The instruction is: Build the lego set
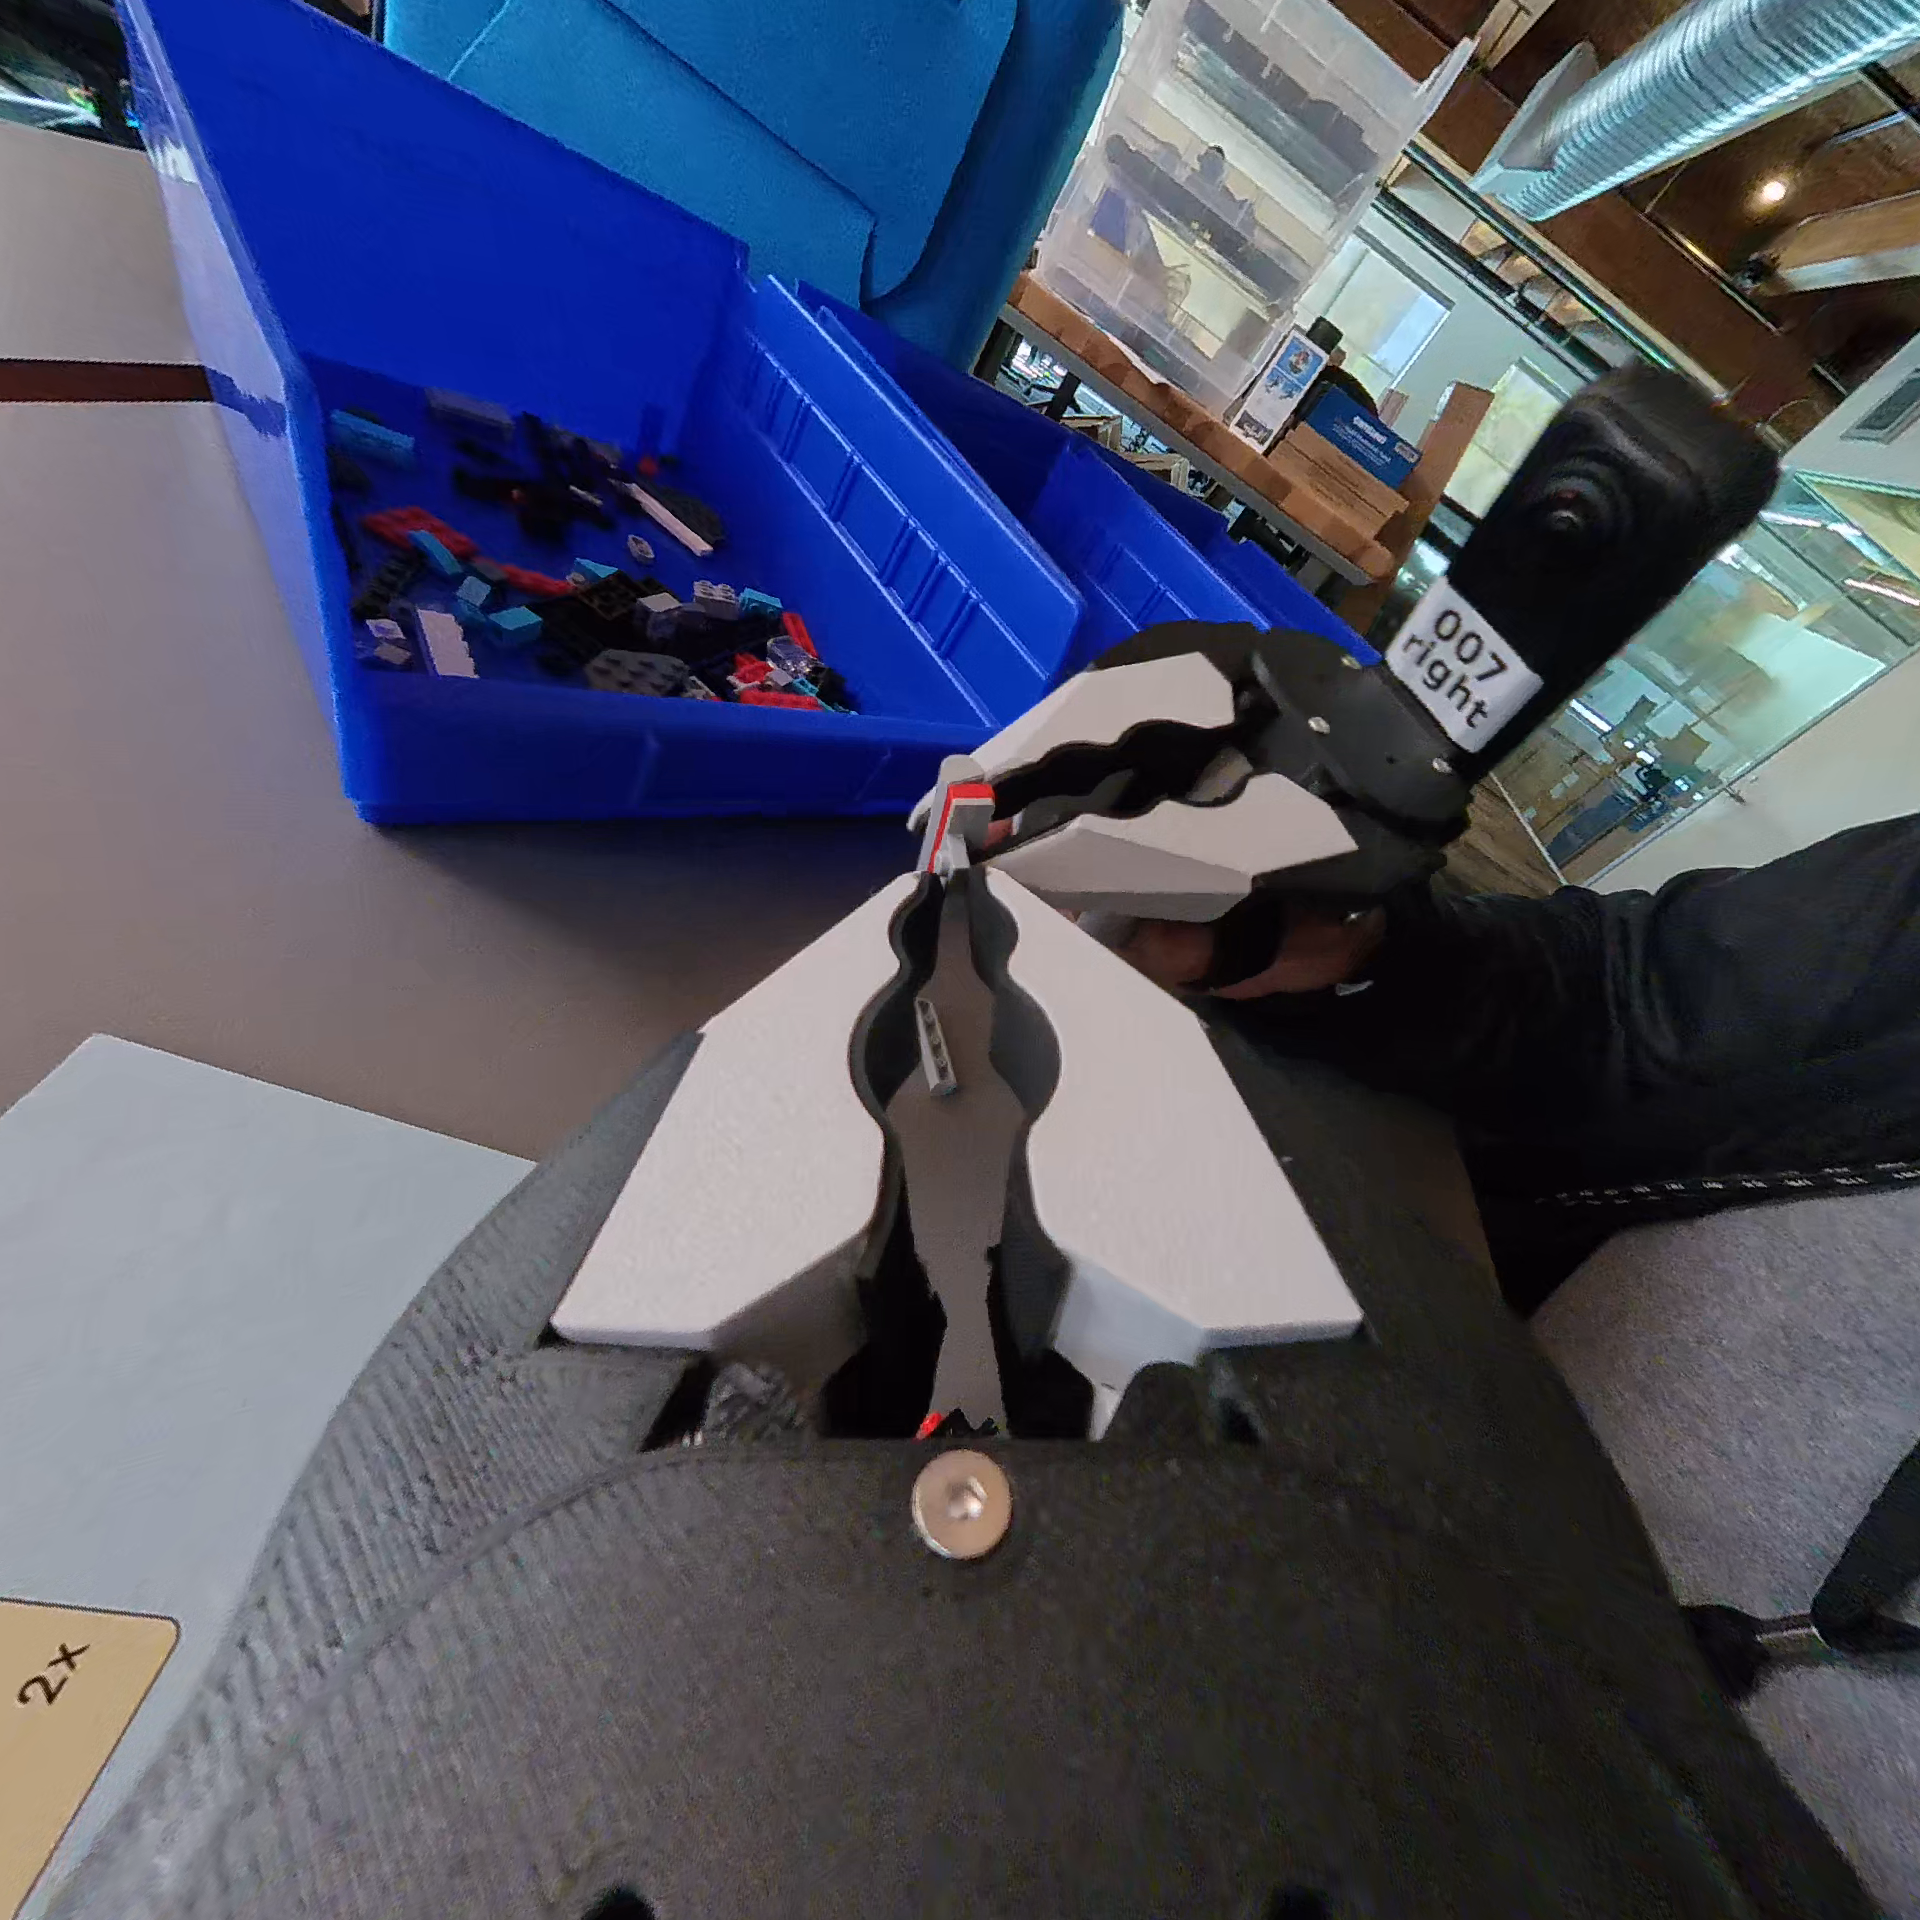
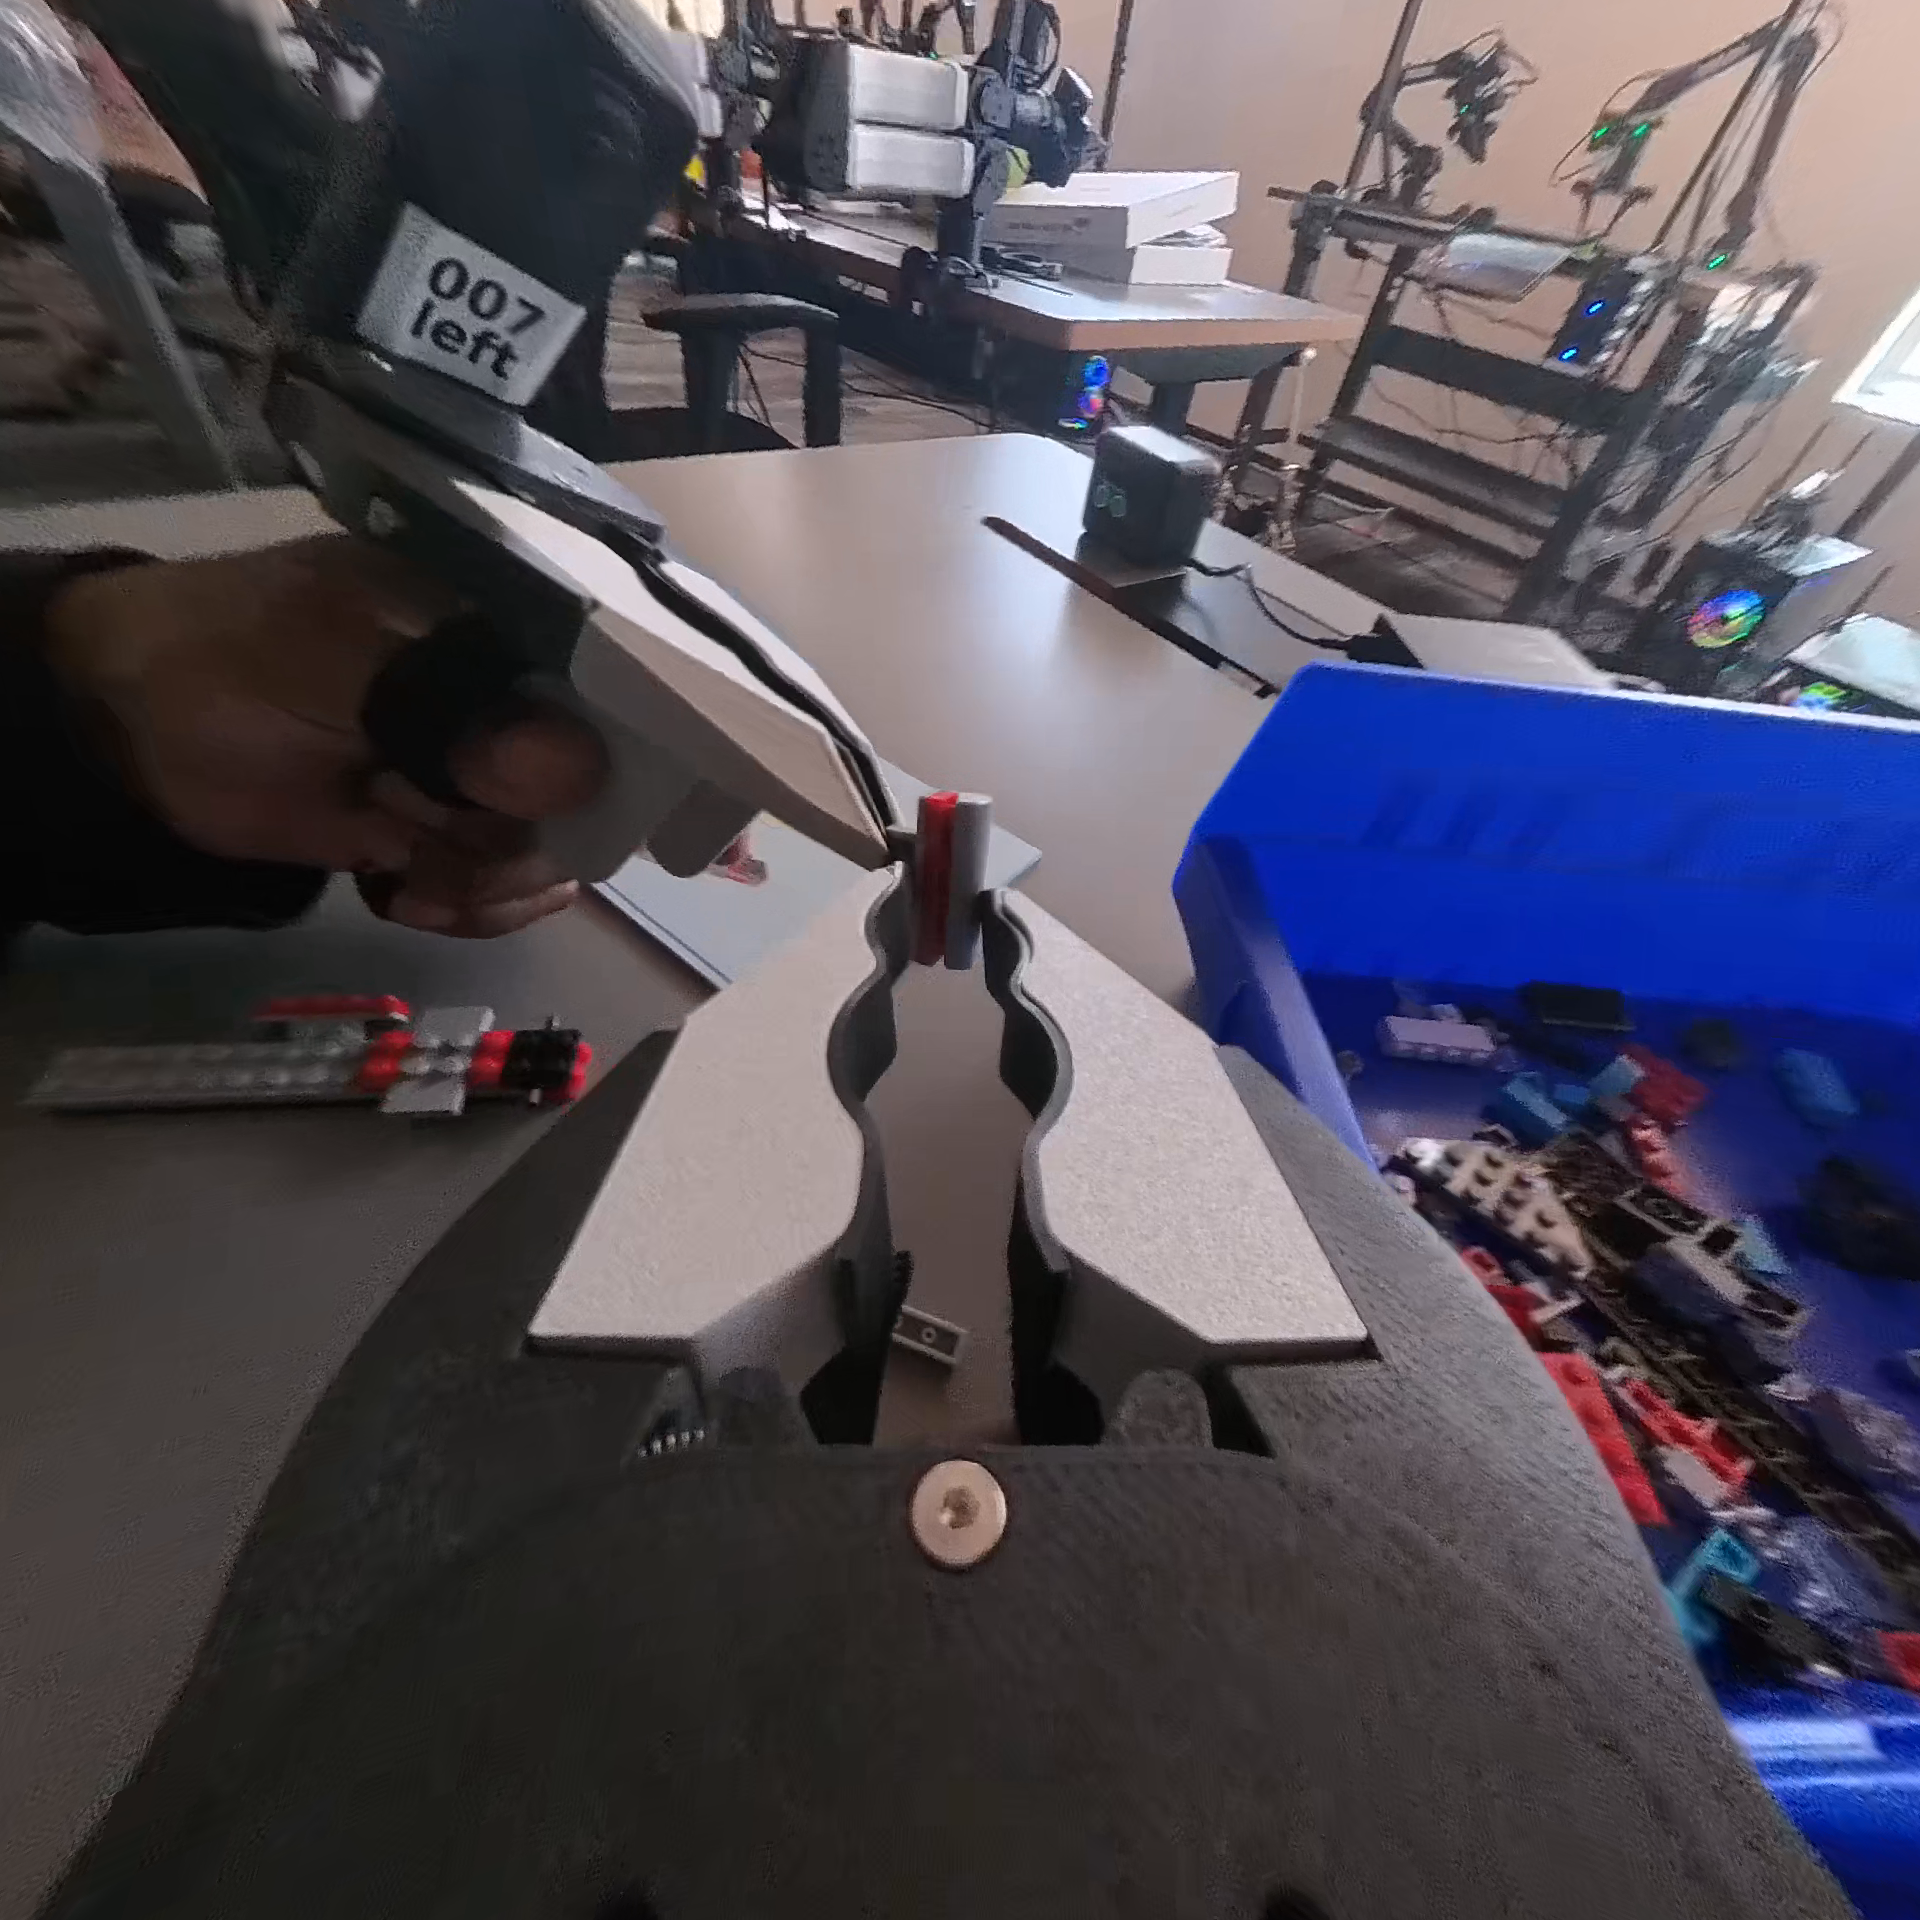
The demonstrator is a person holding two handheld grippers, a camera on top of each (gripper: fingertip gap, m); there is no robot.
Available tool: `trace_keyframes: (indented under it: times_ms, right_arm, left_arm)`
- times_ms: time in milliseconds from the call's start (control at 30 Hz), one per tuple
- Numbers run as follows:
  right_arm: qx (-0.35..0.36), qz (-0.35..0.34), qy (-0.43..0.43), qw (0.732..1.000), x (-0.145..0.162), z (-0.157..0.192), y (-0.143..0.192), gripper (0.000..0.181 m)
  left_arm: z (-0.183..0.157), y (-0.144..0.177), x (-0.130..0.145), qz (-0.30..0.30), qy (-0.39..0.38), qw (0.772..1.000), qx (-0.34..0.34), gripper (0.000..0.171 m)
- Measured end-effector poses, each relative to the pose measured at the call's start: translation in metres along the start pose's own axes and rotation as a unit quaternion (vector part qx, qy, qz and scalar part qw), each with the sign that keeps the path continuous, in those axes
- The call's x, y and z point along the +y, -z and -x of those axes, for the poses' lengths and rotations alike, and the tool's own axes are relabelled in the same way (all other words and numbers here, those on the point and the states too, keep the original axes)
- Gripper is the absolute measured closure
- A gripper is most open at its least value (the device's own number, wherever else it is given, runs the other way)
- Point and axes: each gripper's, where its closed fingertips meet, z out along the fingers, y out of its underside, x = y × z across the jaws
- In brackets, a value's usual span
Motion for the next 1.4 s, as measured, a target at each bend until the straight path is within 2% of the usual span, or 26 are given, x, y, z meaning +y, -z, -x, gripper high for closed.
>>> trace_keyframes:
  times_ms: [100, 667, 800, 867, 1033, 1267, 1400]
  right_arm:
    - [0.021, 0.005, 0.030, 0.999, 0.001, -0.002, 0.000, 0.166]
    - [0.034, 0.000, 0.072, 0.997, -0.002, -0.001, 0.003, 0.167]
    - [0.016, 0.000, 0.065, 0.998, -0.003, 0.003, 0.003, 0.167]
    - [0.010, 0.002, 0.065, 0.998, -0.002, 0.004, 0.003, 0.167]
    - [-0.005, 0.004, 0.099, 0.995, -0.002, 0.013, 0.003, 0.166]
    - [-0.056, -0.011, 0.161, 0.985, -0.006, 0.037, 0.008, 0.166]
    - [-0.080, -0.018, 0.170, 0.982, -0.009, 0.045, 0.011, 0.166]
  left_arm:
    - [0.002, -0.001, 0.001, -0.002, 0.008, 1.000, -0.004, 0.170]
    - [-0.001, -0.001, -0.001, -0.022, 0.076, 0.997, 0.022, 0.170]
    - [-0.005, 0.002, 0.000, -0.002, 0.074, 0.996, 0.049, 0.168]
    - [-0.006, 0.005, 0.001, 0.012, 0.068, 0.996, 0.057, 0.160]
    - [-0.010, 0.012, -0.010, -0.008, 0.034, 0.997, 0.067, 0.151]
    - [-0.022, 0.015, 0.002, 0.044, -0.121, 0.990, 0.061, 0.148]
    - [-0.034, 0.016, 0.008, 0.055, -0.157, 0.982, 0.085, 0.155]
